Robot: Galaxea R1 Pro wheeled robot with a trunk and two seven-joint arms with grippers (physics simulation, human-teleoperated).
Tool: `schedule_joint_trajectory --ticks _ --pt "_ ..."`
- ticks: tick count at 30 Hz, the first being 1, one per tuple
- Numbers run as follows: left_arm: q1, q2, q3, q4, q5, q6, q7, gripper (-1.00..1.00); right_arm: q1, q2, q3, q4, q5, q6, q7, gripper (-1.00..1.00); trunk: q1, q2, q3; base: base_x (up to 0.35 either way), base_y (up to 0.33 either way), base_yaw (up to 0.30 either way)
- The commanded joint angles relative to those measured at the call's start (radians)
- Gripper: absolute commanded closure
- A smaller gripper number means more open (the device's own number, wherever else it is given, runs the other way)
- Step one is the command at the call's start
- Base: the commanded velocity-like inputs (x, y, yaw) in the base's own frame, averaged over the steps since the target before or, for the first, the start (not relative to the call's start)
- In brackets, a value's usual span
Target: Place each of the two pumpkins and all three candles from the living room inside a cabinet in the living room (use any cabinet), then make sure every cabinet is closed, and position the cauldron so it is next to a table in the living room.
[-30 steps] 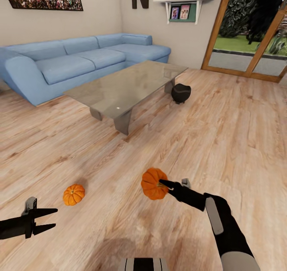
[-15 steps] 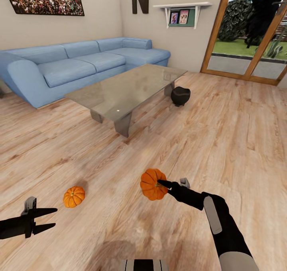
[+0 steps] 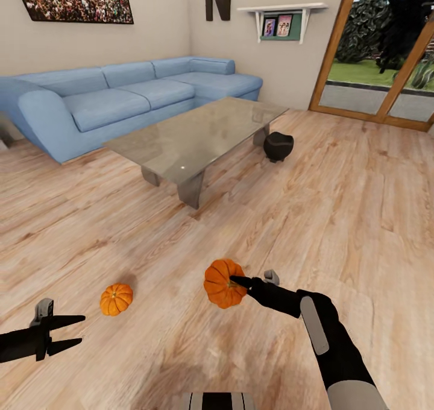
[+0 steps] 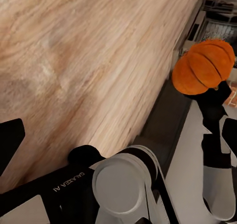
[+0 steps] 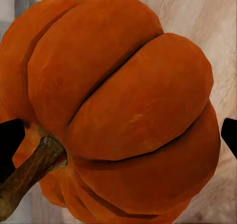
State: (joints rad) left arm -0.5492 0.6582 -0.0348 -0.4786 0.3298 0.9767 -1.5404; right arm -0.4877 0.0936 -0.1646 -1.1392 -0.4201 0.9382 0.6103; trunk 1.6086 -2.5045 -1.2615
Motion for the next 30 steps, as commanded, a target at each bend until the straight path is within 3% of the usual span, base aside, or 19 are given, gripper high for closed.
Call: schedule_joint_trajectory --ticks 1,3,7,11,17,22,30 --pt "0.000 0.001 0.001 0.000 0.000 -0.001 0.011 -1.00 0.000 0.000 0.005 0.000 -0.001 -0.001 -0.001 1.00 0.000 0.000 0.000 0.003 0.001 0.258" --pt "0.000 0.000 0.010 0.001 0.001 -0.002 0.058 -1.00 0.000 0.000 0.011 0.000 -0.001 -0.001 -0.001 1.00 0.000 0.000 0.000 0.001 0.000 0.277" --pt "0.000 -0.005 0.145 0.001 0.001 -0.004 0.259 -1.00 0.000 0.000 0.014 0.001 -0.002 -0.001 -0.001 1.00 0.000 0.000 0.000 0.000 0.000 0.288" --pt "0.000 -0.007 0.209 0.002 0.002 -0.031 0.371 -1.00 0.000 0.000 0.013 0.001 -0.001 -0.003 0.000 1.00 0.000 0.000 0.000 0.000 0.000 0.290" --pt "0.000 -0.026 0.228 0.002 0.007 -0.077 0.473 -1.00 0.000 -0.002 0.014 0.003 -0.004 -0.051 0.004 1.00 0.000 0.000 0.000 0.000 0.000 0.153" --pt "0.000 -0.029 0.237 0.002 0.008 -0.081 0.482 -1.00 0.000 0.000 0.014 0.003 -0.005 -0.051 0.007 1.00 0.000 0.000 0.000 0.015 0.009 0.003" --pt "0.000 -0.029 0.244 0.002 0.008 -0.133 0.485 -1.00 0.001 0.000 0.016 0.003 -0.007 -0.051 0.012 1.00 0.000 0.000 0.000 0.236 0.099 0.000"
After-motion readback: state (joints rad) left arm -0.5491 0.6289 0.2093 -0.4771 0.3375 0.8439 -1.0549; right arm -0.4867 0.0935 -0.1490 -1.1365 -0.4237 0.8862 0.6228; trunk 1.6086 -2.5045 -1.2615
